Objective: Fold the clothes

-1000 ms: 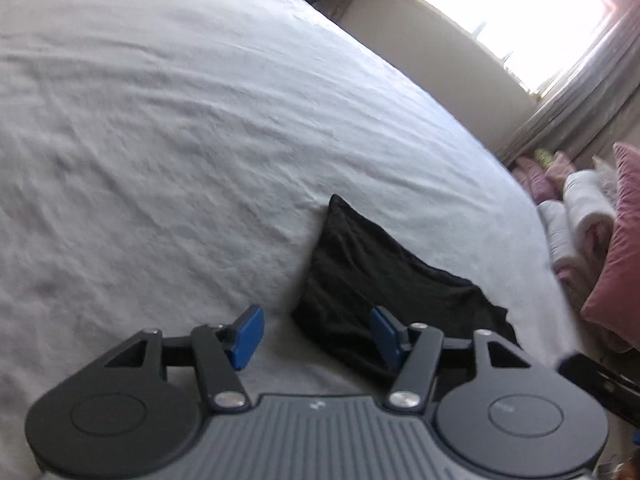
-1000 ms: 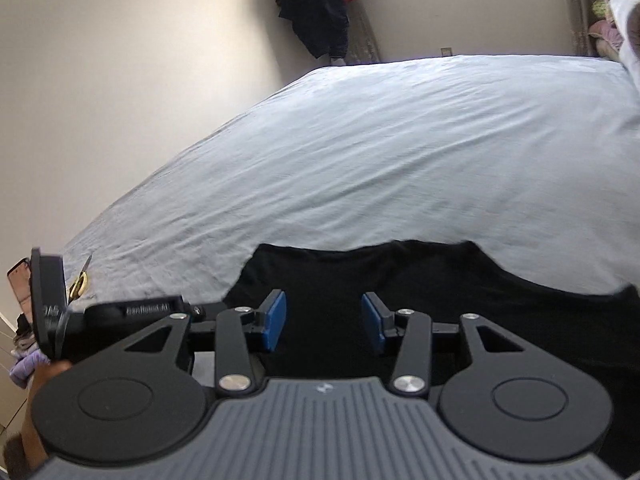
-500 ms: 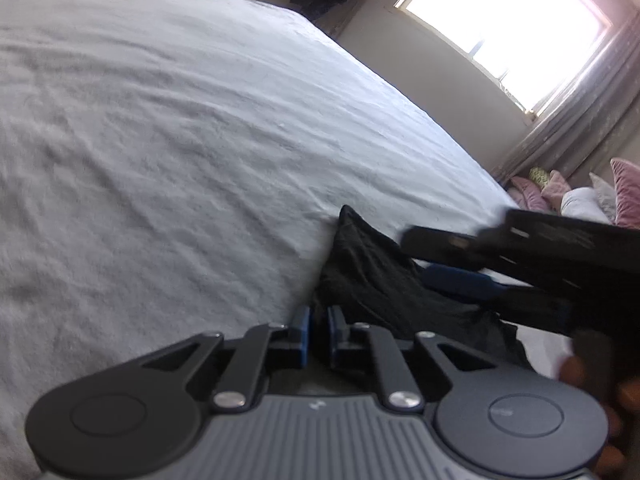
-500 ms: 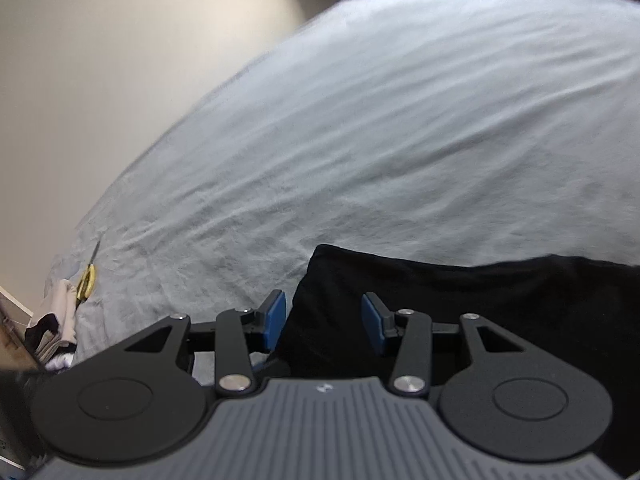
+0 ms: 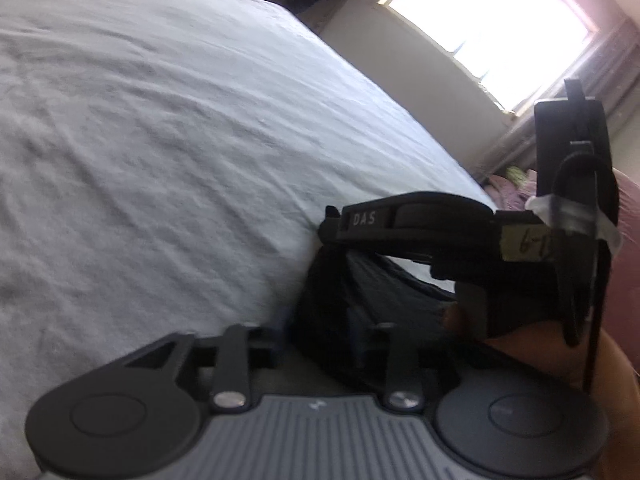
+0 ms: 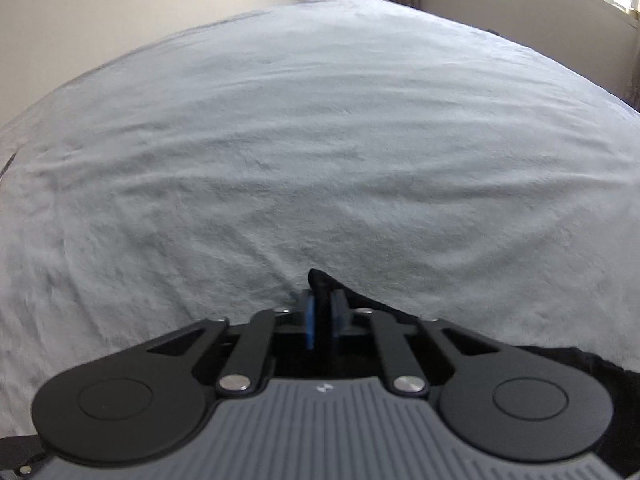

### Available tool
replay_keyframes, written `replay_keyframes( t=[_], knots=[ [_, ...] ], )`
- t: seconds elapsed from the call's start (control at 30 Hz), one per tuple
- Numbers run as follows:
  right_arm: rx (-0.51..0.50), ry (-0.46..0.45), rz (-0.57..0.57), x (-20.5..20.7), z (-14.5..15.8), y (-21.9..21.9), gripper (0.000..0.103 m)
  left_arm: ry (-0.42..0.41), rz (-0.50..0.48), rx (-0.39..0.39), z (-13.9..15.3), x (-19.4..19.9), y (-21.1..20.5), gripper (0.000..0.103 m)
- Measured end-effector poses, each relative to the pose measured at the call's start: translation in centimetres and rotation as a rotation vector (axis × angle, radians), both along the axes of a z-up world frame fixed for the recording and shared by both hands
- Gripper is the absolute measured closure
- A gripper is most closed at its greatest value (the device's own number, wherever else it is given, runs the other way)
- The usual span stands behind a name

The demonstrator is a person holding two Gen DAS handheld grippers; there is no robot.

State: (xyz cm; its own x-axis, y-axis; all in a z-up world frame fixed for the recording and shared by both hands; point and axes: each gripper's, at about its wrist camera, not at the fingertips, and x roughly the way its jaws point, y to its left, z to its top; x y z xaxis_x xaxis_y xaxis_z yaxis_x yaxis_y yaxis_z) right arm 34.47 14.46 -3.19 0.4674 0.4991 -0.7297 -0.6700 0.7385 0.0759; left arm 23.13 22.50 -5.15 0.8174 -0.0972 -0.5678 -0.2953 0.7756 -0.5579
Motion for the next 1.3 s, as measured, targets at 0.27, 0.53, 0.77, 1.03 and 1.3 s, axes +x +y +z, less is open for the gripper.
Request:
replay_keyframes(
  t=[0.27,0.53,0.77,1.03,1.3],
  knots=[
    [0.326,0.128,-0.069,1.6,1.3,-6.8,0.099,-0.026,-0.018,0.053,0.2,0.2,-1.3,0.043],
    [0.458,0.18,-0.137,1.8,2.1,-11.1,0.099,-0.094,-0.02,0.114,0.8,-0.5,-2.1,0.099],
    [0.539,0.151,-0.201,1.2,3.1,-15.5,0.099,-0.32,-0.157,0.189,3.6,-2.4,-4.4,0.099],
    [0.564,0.093,-0.246,-0.2,4.7,-20.7,0.099,-0.393,-0.397,0.25,4.1,-2.2,-8.5,0.099],
    [0.513,0.101,-0.305,-1.5,2.4,-24.5,0.099,-0.361,-0.586,0.321,2.9,-1.2,-11.7,0.099]
  ],
)
